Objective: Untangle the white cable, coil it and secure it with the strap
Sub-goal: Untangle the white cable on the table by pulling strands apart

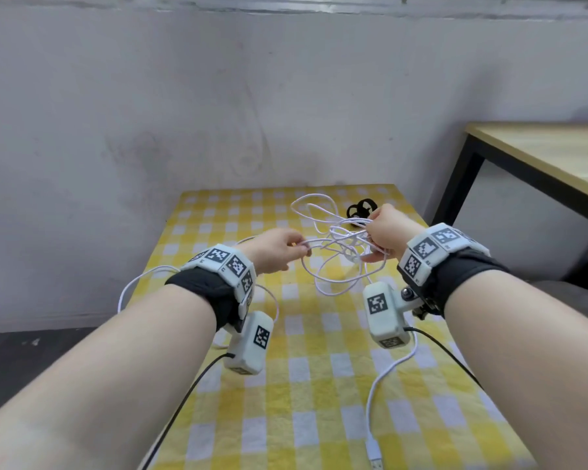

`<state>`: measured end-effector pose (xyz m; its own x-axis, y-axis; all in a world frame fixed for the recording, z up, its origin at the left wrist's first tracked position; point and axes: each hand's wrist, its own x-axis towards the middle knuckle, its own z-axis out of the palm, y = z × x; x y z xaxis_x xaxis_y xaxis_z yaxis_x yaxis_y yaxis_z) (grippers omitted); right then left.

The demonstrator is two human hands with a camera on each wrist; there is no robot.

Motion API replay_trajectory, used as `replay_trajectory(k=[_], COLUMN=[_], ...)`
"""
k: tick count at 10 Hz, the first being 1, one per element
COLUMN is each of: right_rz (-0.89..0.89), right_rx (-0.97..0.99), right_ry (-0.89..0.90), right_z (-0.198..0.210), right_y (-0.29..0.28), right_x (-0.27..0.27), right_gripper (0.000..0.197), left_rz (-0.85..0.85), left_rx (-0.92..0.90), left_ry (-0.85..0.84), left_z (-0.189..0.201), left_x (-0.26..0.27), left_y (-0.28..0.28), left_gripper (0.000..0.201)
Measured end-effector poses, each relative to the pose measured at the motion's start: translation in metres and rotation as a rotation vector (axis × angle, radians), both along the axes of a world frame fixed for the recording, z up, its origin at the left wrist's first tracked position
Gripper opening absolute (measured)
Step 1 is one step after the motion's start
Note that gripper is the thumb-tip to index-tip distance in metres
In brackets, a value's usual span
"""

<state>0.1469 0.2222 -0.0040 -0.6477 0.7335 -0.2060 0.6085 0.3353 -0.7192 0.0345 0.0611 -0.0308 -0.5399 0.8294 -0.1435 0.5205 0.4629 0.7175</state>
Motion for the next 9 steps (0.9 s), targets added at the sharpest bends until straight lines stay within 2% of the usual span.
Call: replay_trajectory(k=[1,2,3,4,5,6,7,8,9], right_rz=[-0.19,-0.234,-0.207,-0.156,-0.078,0.289,0.568,0.519,0.412], right_rx=[-0.027,0.1,0.211,0.346,0.424,0.208,0.09,0.254,0.445], right_ry=[0.065,-0.017,-0.142,-0.292,-0.026,0.263,0.16,0.118,0.031], right_z=[0.007,0.012,0.018,0.023,0.028,0.04,0.043,0.036,0.037], right_y=[0.002,0.009,0.013,0.012,0.003,-0.029,-0.056,-0.058,-0.045], right_x=[0.003,0.011,0.018,0.017,0.007,-0.002,-0.011,-0.015,-0.011], right_gripper=[0.036,0.031,0.013,0.021,0.035,0.02,0.022,0.006,0.017], left_rz=[0.121,0.228,0.314,0.278,0.222,0.2,0.172,0.207,0.334], left_rx=[0.138,0.218,0.277,0.311,0.315,0.37,0.437,0.556,0.608], left_ry=[0.09,0.12,0.131,0.094,0.106,0.086,0.062,-0.001,0.033], left_z=[0.011,0.023,0.031,0.039,0.046,0.054,0.065,0.077,0.085], left_x=[-0.004,-0.018,-0.026,-0.02,-0.012,-0.006,-0.001,-0.001,-0.011], left_y=[-0.003,-0.013,-0.022,-0.022,-0.015,-0.01,-0.009,-0.012,-0.021], left_gripper=[0.018,0.015,0.008,0.007,0.008,0.01,0.011,0.019,0.025])
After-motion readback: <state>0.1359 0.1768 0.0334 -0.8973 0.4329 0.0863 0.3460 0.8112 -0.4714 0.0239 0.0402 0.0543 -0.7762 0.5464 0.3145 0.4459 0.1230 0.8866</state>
